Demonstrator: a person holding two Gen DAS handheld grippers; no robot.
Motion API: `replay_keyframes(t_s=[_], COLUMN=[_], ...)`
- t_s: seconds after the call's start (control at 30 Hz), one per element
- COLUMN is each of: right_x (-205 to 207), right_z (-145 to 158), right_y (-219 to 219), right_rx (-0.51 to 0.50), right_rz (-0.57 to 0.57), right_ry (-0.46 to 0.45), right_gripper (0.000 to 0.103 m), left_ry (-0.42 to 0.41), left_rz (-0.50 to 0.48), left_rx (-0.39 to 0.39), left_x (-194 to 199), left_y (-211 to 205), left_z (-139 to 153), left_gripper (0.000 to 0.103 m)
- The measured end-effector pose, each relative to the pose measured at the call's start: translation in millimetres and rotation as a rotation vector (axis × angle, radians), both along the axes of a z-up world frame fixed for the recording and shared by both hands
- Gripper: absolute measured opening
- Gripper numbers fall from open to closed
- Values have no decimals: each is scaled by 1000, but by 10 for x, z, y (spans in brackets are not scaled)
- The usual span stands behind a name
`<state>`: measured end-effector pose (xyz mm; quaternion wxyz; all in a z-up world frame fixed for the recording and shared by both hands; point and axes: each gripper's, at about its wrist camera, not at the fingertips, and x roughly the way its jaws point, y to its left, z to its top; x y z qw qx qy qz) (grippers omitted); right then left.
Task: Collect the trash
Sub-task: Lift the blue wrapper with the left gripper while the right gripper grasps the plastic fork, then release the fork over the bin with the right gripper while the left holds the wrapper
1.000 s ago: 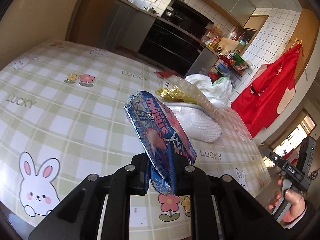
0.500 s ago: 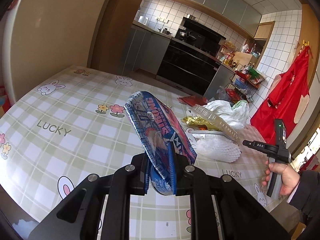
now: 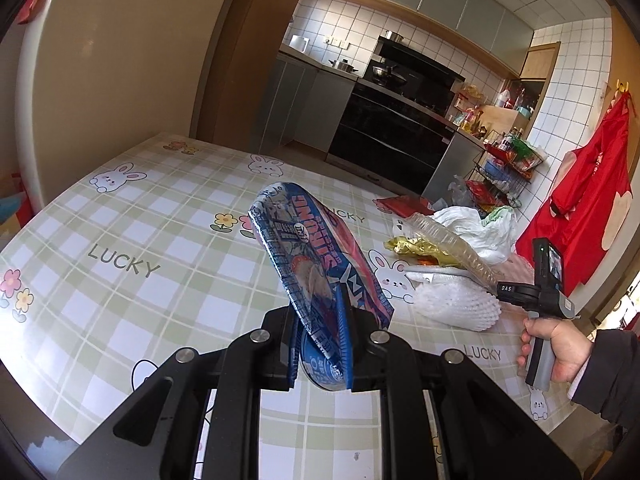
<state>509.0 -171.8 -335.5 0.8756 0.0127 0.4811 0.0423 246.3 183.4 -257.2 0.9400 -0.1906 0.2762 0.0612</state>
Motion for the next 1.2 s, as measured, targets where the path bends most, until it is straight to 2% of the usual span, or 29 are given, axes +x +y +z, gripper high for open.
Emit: replay_keyframes(t_s=[0.13, 0.27, 0.57, 0.83, 1.2], right_x=[-3, -81, -475, -1083, -2387], right_z=[-3, 20, 179, 709, 1494], right_y=[-8, -65, -409, -564, -506], right_rx=[-2, 6, 64, 153, 250], right_rz=[1, -7, -7, 73, 216], right_ry=[4, 12, -19, -160, -377], right_gripper=[33, 18, 17, 17, 17], left_ry=[6, 4, -3, -33, -76], left_rz=[-4, 0, -14, -77, -180], left_rx=[-2, 1, 2, 35, 59], left_x=[16, 6, -94, -270, -663], left_y=[-21, -42, -188, -422, -785], left_z=[-3, 9, 61, 301, 674], left_gripper=[16, 16, 16, 16, 16])
